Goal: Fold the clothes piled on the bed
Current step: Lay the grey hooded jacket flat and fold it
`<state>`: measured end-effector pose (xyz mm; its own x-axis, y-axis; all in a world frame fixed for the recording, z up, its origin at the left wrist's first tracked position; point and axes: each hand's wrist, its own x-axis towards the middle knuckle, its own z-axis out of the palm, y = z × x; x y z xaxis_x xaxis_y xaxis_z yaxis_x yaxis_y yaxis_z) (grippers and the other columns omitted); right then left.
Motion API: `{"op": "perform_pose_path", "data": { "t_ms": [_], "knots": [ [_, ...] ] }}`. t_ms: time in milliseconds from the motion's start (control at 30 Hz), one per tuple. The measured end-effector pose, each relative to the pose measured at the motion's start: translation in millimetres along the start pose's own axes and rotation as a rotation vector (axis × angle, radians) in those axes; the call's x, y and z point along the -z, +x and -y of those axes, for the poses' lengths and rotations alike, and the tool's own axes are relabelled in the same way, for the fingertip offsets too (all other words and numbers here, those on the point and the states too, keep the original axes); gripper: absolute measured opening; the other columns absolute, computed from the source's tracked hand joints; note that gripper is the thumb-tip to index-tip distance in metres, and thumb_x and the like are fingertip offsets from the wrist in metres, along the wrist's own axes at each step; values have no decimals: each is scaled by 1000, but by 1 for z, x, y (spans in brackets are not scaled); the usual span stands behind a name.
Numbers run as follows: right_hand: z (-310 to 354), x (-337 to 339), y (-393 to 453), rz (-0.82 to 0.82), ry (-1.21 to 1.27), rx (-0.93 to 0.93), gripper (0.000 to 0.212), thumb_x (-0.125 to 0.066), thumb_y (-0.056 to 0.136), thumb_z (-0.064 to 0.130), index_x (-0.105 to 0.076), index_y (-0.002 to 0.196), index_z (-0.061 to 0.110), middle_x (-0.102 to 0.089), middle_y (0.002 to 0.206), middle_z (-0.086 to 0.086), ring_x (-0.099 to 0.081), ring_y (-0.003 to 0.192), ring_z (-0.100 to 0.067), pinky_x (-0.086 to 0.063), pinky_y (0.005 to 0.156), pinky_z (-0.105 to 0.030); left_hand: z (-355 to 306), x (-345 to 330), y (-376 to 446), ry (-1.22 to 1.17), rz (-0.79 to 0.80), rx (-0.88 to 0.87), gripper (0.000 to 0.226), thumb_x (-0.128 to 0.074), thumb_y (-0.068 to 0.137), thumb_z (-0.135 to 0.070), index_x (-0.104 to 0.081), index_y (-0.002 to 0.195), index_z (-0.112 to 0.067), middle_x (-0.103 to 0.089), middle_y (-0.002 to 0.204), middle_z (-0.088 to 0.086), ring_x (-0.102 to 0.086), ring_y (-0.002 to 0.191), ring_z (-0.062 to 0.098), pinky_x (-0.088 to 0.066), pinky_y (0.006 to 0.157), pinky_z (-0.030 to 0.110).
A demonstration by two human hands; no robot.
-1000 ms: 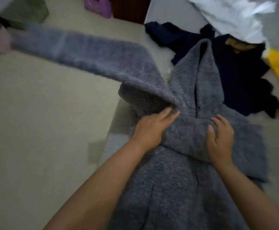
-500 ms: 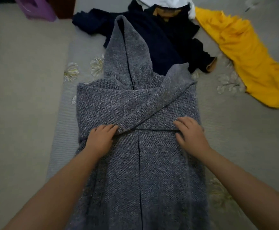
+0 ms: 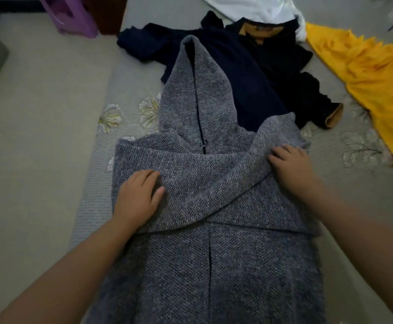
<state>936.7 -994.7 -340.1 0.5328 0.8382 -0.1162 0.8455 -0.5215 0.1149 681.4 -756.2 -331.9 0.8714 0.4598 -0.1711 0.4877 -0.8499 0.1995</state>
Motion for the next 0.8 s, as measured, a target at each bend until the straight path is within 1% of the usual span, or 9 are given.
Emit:
{"op": "perform_pose_path", "data": {
  "t_ms": [100, 167, 267, 400, 467, 567, 667, 733, 800],
  "knots": [
    [-11, 14, 7, -130, -57, 134, 28, -44, 72, 12, -71, 77, 4, -70, 82, -14, -67, 79, -35, -43, 81, -38, 4, 0, 24, 52, 93, 123, 55, -33, 96, -42, -30, 143, -12, -28, 149, 11, -23, 138, 28, -24, 109, 43],
    [-15, 28, 2, -282, -3, 136, 24, -42, 73, 9, -63, 83, 3, -66, 73, -16, -64, 72, -33, -35, 80, -40, 2, -7, 31, 105, 187, 154, 58, -26, 96, -47, -12, 147, -23, -8, 155, 7, -4, 143, 24, -13, 113, 41],
    [-13, 37, -31, -395, 52, 101, 22, -43, 75, 11, -55, 93, 7, -56, 67, -15, -45, 69, -27, -31, 68, -37, -1, -18, 28, 120, 233, 198, 59, -22, 96, -49, -4, 147, -28, 2, 156, 6, 4, 143, 24, -5, 113, 42],
    [13, -2, -99, -68, 53, 40, 33, -52, 65, 23, -66, 92, 11, -56, 68, -8, -50, 64, -26, -38, 67, -36, -3, -16, 32, 103, 170, 211, 58, -27, 95, -48, -15, 147, -25, -8, 155, 9, -3, 142, 26, -9, 113, 45],
    [17, -12, -109, 99, 137, -18, 39, -47, 66, 27, -69, 93, 8, -58, 69, -9, -58, 58, -29, -48, 53, -35, -3, -12, 43, 80, 102, 181, 56, -32, 95, -45, -23, 145, -20, -17, 153, 11, -10, 141, 28, -13, 111, 47],
    [10, 4, -88, -127, 307, -76, 38, -40, 69, 22, -70, 79, 1, -62, 68, -13, -58, 59, -29, -47, 54, -29, 4, -4, 66, 92, 57, 165, 56, -34, 95, -42, -29, 143, -14, -30, 147, 14, -20, 138, 29, -11, 111, 47],
    [-3, 15, -51, -223, 241, -158, 42, -43, 80, 28, -68, 94, -3, -66, 89, -19, -61, 82, -31, -50, 72, -37, 16, 8, 84, 175, 48, 114, 48, -42, 94, -40, -49, 126, -5, -57, 118, 21, -49, 113, 34, -27, 102, 47],
    [-10, 16, -26, 49, 169, -240, 53, -40, 88, 43, -57, 121, 5, -60, 115, -17, -56, 107, -34, -41, 92, -49, 23, 18, 85, 207, 50, 40, 39, -45, 93, -39, -55, 101, -2, -62, 96, 21, -56, 91, 34, -42, 79, 43],
    [-13, 16, -10, 342, 123, -302, 50, -36, 93, 50, -46, 128, 15, -55, 124, -9, -49, 117, -27, -33, 100, -42, 28, 27, 83, 239, 105, 0, 34, -41, 93, -43, -45, 90, -10, -62, 91, 15, -57, 83, 31, -40, 63, 36]
  ]
}}
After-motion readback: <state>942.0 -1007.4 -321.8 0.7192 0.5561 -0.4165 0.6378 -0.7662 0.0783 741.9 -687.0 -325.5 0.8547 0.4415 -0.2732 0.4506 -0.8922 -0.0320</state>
